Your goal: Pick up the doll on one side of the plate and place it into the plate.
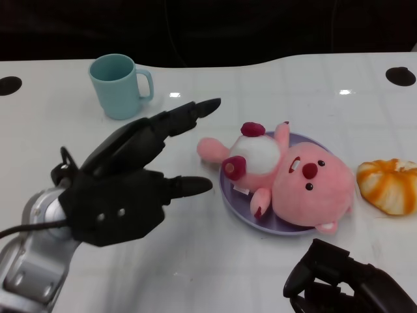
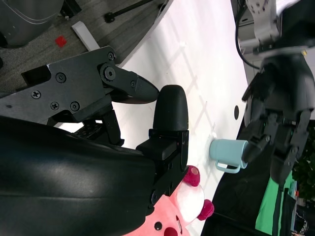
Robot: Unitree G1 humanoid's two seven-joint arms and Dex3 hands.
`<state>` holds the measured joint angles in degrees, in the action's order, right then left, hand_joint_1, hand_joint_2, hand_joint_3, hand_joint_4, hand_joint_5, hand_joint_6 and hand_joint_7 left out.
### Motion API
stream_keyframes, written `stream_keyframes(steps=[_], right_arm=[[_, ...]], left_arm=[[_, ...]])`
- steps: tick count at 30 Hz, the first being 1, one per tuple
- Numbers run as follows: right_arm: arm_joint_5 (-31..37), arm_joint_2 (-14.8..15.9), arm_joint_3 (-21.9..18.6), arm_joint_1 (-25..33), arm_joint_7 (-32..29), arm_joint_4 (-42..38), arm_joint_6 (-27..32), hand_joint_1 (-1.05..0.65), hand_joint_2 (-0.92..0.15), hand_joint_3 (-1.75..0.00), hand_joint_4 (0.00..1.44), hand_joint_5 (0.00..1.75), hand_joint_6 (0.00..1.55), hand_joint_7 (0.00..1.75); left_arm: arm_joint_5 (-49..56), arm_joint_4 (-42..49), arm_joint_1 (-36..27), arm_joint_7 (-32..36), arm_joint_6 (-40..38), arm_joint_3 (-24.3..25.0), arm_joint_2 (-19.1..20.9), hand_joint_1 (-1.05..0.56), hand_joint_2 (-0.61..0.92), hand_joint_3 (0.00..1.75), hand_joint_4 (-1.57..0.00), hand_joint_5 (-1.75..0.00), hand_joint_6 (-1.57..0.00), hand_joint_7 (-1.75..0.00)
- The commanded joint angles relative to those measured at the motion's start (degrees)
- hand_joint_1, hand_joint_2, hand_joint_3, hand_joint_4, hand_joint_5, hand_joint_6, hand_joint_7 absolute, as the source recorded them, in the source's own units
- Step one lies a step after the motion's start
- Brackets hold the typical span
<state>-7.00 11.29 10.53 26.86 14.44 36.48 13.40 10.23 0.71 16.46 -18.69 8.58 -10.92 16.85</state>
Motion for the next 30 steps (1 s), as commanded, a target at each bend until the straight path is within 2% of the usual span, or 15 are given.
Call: stream_keyframes(steps=[1,4,6,8,9,10,11,12,13,16,18,20,22,25,30], right_arm=[[-0.07,0.70,-0.71,0.18,0.22,0.05,-0.69,-0.26,-0.82,-0.69,0.67,1.75,0.45,1.68],[-0.45,0.65,-0.81,0.21,0.27,0.33,-0.20,-0.27,-0.82,-0.69,0.67,1.75,0.45,1.68],[-0.57,0.61,-0.78,0.23,0.27,0.45,-0.05,-0.27,-0.83,-0.69,0.66,1.75,0.45,1.68],[-0.55,0.58,-0.64,0.23,0.26,0.58,-0.06,-0.27,-0.83,-0.69,0.66,1.75,0.45,1.68],[-0.56,0.58,-0.57,0.24,0.25,0.71,0.03,-0.27,-0.83,-0.69,0.66,1.75,0.45,1.68],[-0.56,0.59,-0.51,0.25,0.23,0.90,0.19,-0.27,-0.83,-0.69,0.66,1.75,0.45,1.67],[-0.66,0.56,-0.49,0.27,0.21,1.08,0.38,-0.27,-0.83,-0.68,0.66,1.75,0.45,1.67],[-0.78,0.53,-0.49,0.29,0.21,1.23,0.52,-0.27,-0.83,-0.68,0.66,1.75,0.46,1.67],[-0.85,0.54,-0.50,0.30,0.23,1.34,0.60,-0.27,-0.83,-0.68,0.66,1.75,0.46,1.67],[-0.65,0.59,-0.42,0.22,0.13,1.63,0.70,-0.27,-0.83,-0.68,0.67,1.75,0.46,1.68],[-0.53,0.62,-0.37,0.08,0.10,1.80,0.83,-0.27,-0.83,-0.69,0.67,1.75,0.46,1.68],[-0.44,0.63,-0.36,-0.07,0.07,1.97,0.91,-0.27,-0.83,-0.69,0.67,1.75,0.46,1.68],[-0.40,0.63,-0.38,-0.09,-0.07,2.33,1.41,-0.27,-0.83,-0.69,0.68,1.75,0.46,1.68],[-0.53,0.64,-0.45,0.02,-0.20,3.11,2.32,-0.26,-0.83,-0.69,0.67,1.75,0.46,1.68],[-0.90,0.69,-1.05,-0.11,-0.12,3.62,3.16,-0.27,-0.83,-0.70,0.67,1.75,0.45,1.69]], left_arm=[[-6.24,-3.96,-5.07,-0.27,-2.13,3.03,-1.79,-0.44,0.92,0.12,-0.23,-0.96,-0.52,-0.22],[-10.84,-7.19,-9.45,-0.24,-4.04,4.58,-3.44,-0.29,0.92,0.12,-0.46,-0.94,-0.72,-0.27],[-12.52,-9.15,-11.56,0.09,-5.95,5.24,-4.17,-0.25,0.92,0.12,-0.54,-0.91,-0.78,-0.28],[-14.18,-11.82,-14.26,1.22,-8.85,5.99,-5.49,-0.14,0.91,0.13,-0.62,-0.90,-0.84,-0.28],[-14.74,-13.06,-15.39,1.75,-10.10,6.28,-6.07,-0.10,0.87,0.22,-0.65,-0.91,-0.86,-0.28],[-15.16,-14.49,-16.39,2.27,-11.79,6.52,-6.56,-0.05,0.68,0.63,-0.67,-0.95,-0.89,-0.28],[-15.83,-16.33,-17.47,2.87,-14.40,6.79,-7.07,-0.03,0.57,0.89,-0.68,-1.00,-0.90,-0.31],[-16.48,-17.99,-18.38,3.33,-16.79,7.04,-7.45,-0.01,0.51,1.05,-0.69,-1.08,-0.91,-0.40],[-17.15,-19.53,-19.26,3.72,-18.96,7.29,-7.76,0.01,0.49,1.16,-0.72,-1.17,-0.88,-0.63],[-20.48,-23.87,-21.41,5.10,-26.74,8.59,-9.09,0.03,0.50,1.28,-0.82,-1.42,-0.86,-1.07],[-20.91,-26.03,-22.56,6.50,-29.91,8.83,-9.69,0.03,0.47,1.35,-0.85,-1.52,-0.87,-1.20],[-21.62,-28.14,-23.98,8.09,-32.85,9.23,-10.89,0.03,0.43,1.46,-0.89,-1.69,-0.86,-1.44],[-22.58,-30.01,-25.27,9.00,-35.65,9.60,-11.58,0.00,0.46,1.45,-0.92,-1.73,-0.82,-1.58],[-24.70,-33.27,-27.60,9.85,-40.91,10.30,-11.98,-0.02,0.48,1.44,-0.91,-1.74,-0.76,-1.68],[-28.44,-36.88,-30.00,9.60,-46.73,11.82,-11.70,-0.01,0.48,1.47,-0.87,-1.75,-0.71,-1.70]])
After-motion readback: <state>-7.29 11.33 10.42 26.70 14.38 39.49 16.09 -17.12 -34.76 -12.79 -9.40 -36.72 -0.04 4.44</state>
